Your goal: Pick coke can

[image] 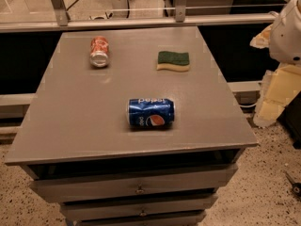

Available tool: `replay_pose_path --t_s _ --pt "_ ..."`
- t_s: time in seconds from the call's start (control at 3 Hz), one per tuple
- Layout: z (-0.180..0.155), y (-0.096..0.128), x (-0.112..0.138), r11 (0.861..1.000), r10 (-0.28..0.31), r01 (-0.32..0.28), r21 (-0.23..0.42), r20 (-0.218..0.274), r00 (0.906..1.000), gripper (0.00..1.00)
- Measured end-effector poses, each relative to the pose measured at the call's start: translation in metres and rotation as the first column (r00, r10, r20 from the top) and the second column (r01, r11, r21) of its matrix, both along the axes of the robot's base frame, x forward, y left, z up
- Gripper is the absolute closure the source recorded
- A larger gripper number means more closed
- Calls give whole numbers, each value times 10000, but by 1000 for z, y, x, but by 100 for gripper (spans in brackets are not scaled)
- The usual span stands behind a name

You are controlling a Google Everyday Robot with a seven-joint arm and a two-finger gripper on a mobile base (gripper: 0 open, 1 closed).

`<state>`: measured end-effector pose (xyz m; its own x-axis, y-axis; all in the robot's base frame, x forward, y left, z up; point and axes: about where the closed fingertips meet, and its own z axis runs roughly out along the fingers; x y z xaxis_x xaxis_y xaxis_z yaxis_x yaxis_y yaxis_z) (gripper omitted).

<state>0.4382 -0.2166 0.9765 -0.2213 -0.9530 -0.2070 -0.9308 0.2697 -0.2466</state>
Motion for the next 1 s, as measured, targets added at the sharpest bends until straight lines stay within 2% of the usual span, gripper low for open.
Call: replay_pose_path --t_s 0.33,0.67,1.0 --pt "0 0 0 10000 0 0 0 2 10000 0" --pt "-12 31 42 9966 54 -79 825 297 9995 0" --pt "-28 71 98 9842 137 -209 1758 420 9990 0"
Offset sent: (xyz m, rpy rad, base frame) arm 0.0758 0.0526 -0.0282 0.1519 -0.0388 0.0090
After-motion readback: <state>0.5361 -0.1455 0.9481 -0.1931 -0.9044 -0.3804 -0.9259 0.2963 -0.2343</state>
